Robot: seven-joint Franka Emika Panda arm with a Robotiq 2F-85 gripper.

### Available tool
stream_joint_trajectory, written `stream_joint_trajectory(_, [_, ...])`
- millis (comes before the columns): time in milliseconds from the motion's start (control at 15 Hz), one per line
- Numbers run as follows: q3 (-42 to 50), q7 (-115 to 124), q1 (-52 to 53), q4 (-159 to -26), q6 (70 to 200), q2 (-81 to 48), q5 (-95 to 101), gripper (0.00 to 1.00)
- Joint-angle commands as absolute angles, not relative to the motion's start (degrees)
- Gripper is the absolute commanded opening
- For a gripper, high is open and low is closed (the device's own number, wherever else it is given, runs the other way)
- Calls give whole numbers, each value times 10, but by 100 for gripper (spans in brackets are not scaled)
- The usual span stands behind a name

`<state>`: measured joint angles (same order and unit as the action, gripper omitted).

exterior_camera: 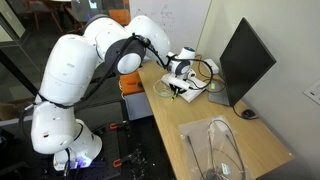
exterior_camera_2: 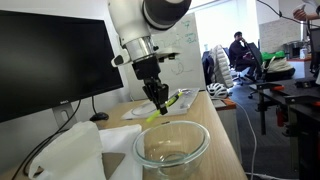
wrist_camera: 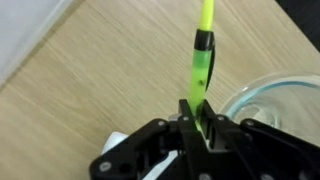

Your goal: Pick up the marker from the bowl and place it on the table

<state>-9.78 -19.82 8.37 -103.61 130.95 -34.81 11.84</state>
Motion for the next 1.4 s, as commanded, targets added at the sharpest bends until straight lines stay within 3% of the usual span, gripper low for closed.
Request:
stream_joint_trajectory(0, [-117, -273, 36, -1112, 1385, -315, 100, 4])
stream_joint_trajectory(733, [-150, -382, -24, -1217, 1532, -313, 104, 4])
stream_joint_trajectory(867, [-162, -393, -35, -1220, 1528, -314, 100, 40])
stream_joint_trajectory(1333, [-162, -387, -40, -1257, 1499, -246, 104, 92])
